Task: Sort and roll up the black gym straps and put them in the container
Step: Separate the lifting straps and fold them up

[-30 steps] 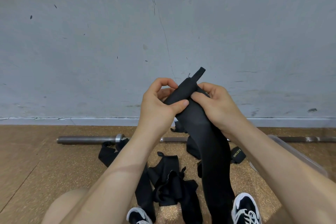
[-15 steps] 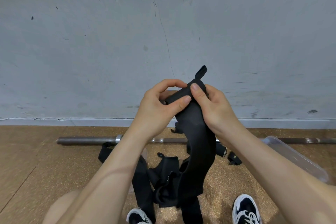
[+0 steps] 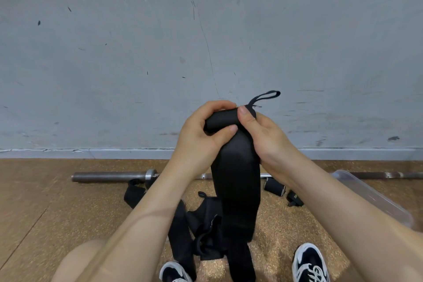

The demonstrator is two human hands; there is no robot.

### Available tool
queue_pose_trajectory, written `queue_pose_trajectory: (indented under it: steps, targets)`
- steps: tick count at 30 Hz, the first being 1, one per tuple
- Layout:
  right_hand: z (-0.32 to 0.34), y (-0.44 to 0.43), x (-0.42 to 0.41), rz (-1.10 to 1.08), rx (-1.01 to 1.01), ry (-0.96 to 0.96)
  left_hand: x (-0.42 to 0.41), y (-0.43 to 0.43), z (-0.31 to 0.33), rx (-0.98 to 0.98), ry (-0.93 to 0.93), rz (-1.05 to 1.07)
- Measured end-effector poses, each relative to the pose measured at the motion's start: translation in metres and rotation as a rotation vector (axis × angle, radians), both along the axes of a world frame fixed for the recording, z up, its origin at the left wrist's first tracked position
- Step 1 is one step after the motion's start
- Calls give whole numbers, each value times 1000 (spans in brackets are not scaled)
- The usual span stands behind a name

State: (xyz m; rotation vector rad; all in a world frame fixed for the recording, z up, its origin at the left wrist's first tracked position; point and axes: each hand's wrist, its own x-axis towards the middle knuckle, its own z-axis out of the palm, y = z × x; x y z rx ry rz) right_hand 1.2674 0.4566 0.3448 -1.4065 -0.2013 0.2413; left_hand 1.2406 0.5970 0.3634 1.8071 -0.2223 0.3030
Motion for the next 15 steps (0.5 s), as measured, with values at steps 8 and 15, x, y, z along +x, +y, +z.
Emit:
queue_pose_trajectory:
  steps: [8,15]
  targets:
    - [4,1,0,-46,-152,-166,4,6,3,-361,247,8]
    - [-2,5,-7,64,-29,4,3,0,-4,-284,67,143]
